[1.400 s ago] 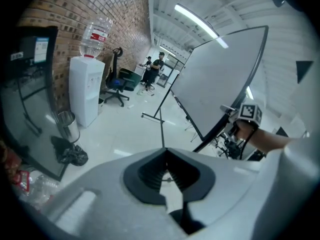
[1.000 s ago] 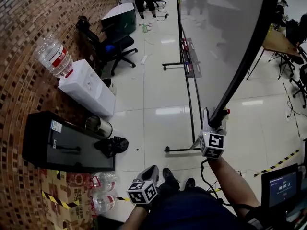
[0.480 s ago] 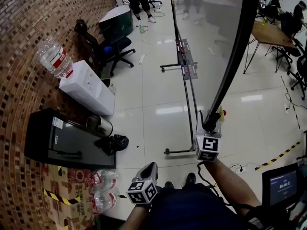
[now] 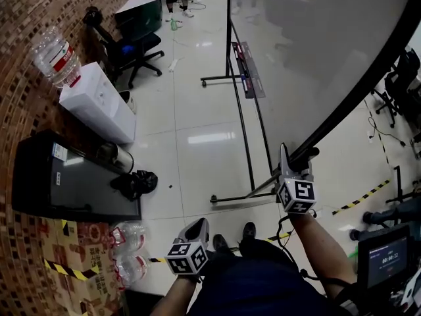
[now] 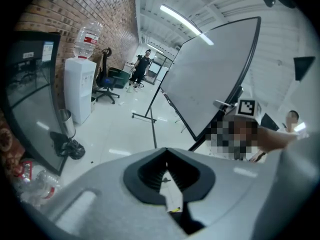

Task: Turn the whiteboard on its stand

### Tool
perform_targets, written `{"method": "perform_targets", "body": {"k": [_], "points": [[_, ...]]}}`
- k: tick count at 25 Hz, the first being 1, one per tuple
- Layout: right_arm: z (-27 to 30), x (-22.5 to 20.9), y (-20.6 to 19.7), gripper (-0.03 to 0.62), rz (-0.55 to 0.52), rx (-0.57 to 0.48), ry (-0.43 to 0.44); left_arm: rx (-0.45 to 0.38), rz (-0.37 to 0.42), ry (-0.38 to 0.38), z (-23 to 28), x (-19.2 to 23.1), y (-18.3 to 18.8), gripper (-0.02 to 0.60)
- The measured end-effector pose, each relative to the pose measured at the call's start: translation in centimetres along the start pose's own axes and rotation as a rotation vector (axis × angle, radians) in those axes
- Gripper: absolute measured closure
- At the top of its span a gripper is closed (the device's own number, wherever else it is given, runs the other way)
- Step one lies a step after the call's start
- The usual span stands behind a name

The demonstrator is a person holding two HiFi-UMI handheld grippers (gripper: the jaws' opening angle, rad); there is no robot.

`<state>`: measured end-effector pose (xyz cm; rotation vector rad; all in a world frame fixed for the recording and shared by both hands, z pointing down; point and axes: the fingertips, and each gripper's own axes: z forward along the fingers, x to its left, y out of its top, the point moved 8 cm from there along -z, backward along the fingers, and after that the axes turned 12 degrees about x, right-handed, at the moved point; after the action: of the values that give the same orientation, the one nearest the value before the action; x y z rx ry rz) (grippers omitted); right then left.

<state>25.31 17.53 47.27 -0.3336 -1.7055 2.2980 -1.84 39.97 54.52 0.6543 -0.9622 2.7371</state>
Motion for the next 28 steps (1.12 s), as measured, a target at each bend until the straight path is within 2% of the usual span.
{"method": "perform_targets", "body": {"k": [3,6,11,17,22,24,28], "points": [[-1.8,0.4,-0.5,0.493,-0.013,0.014,-0.002,0.014,-0.002,-0.005,-1.0,-0.5,-1.3,0.575],[-3.4,0.8,-1.0,0.494,-0.016,0.010,-0.001,-0.006,0.017,0.001,-1.8,-1.5,-1.7,0.575],[-5.7,1.8,-1.7,0.494,-0.016,0.013,-0.005,-0.011,0.041,0.062,-3.1,-4.5,-3.0,0.575],[-9.0,2.8,-1.7,0.487,-0.023,0.025,0.015,0.017,0.035,0.080,-3.9,-9.5,-8.3,0.575],[-11.2,3.3,-1.8,0.482,0.062,0.006,0.037,0.030,-0.008,0.137,-5.8,-9.7,-11.6,0.575],[-12.1,3.6,-2.1,0.480,0.082,0.009,0.046,0.026,-0.021,0.134,-6.1,-9.7,-12.5,0.575],[-12.9,3.6,-3.5,0.482,0.053,0.015,0.018,-0.002,-0.004,0.091,-6.2,-9.7,-12.7,0.575]]}}
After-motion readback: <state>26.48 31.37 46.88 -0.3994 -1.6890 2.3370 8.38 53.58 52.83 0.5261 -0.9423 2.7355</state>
